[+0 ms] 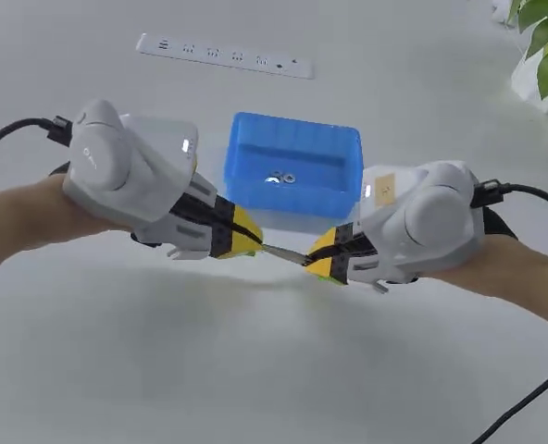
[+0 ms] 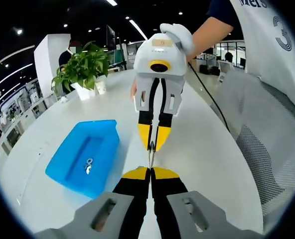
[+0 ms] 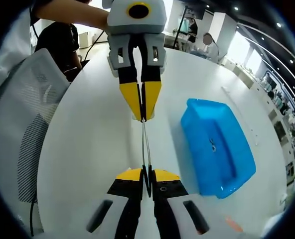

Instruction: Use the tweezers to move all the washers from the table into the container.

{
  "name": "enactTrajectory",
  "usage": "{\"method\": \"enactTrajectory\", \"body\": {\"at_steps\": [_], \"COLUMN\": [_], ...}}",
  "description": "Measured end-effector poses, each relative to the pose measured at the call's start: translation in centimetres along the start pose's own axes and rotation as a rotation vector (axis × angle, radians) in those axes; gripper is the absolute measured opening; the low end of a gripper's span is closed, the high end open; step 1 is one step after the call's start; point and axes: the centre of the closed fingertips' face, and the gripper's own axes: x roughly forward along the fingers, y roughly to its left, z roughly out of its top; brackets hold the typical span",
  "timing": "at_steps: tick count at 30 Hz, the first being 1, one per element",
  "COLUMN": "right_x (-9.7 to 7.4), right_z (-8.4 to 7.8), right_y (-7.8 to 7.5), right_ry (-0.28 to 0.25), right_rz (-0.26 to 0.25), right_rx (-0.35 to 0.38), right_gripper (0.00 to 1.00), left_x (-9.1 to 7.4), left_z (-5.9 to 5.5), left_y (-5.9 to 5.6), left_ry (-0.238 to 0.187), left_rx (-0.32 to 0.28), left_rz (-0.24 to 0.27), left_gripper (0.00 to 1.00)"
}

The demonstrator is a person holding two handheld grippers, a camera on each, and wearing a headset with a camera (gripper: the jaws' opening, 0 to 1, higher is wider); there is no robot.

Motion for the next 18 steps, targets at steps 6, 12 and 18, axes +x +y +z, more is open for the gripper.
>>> {"method": "enactTrajectory", "body": {"at_steps": [6, 12, 18], "right_x": [0.5, 0.9, 1.1], "right_z": [-0.7, -0.9, -0.7], "right_y": [0.1, 0.1, 0.3], "right_ry": [0.020, 0.039, 0.039], "right_rz": [0.002, 0.010, 0.017], "right_rx": [0.013, 0.014, 0.025], "right_gripper": [0.08, 0.07, 0.07], "left_x": [0.7, 1.3, 1.5], "left_z": [-1.1, -2.8, -3.9], "left_y": [-0.2, -0.3, -0.3], "left_ry": [0.034, 0.092, 0.141], "left_rx": [-0.011, -0.008, -0.008], "left_rz": [0.003, 0.015, 0.019], "left_gripper": [0.05, 0.05, 0.05]}}
